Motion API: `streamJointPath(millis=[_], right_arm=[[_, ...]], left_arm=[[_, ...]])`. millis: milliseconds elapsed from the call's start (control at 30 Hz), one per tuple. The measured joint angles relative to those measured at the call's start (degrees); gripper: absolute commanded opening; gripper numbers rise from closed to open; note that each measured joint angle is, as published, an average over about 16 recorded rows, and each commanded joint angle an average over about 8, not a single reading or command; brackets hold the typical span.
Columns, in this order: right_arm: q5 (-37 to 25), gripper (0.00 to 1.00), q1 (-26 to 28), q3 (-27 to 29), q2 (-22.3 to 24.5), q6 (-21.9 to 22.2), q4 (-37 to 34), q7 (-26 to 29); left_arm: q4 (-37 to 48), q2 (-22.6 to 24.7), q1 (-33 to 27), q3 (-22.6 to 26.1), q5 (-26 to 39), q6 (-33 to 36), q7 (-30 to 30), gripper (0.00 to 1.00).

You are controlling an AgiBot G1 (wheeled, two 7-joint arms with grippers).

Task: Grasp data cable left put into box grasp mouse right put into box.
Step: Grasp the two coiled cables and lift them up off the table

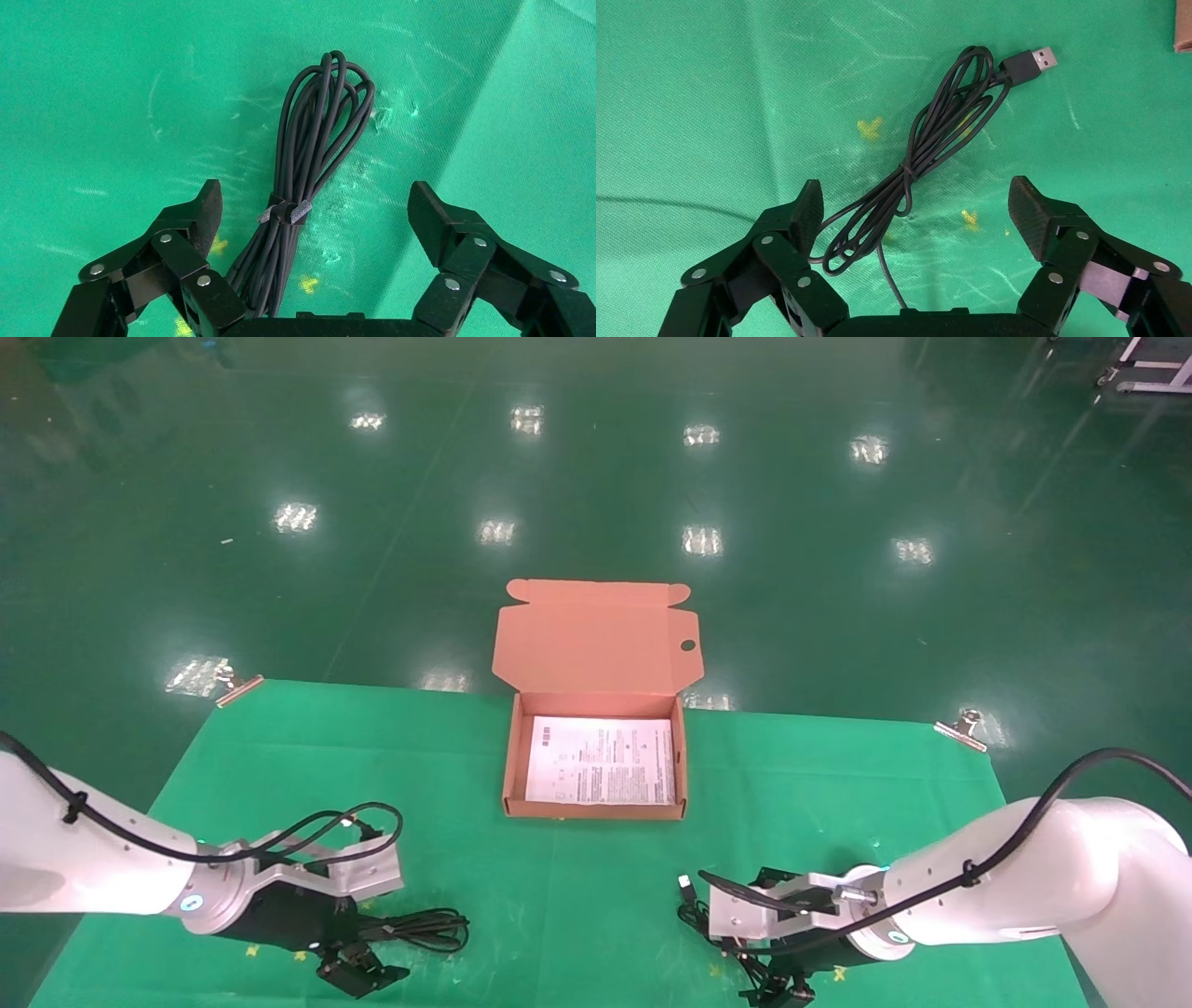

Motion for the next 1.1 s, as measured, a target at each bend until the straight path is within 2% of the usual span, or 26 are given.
streamJointPath(millis=[1100], right_arm=[[0.2, 0.00, -0.2, 0.1, 0.5, -0.3, 0.9, 0.1]], left_arm=[[-1.4, -0.2, 0.2, 0.2, 0.4, 0.4, -0.3, 0.00]])
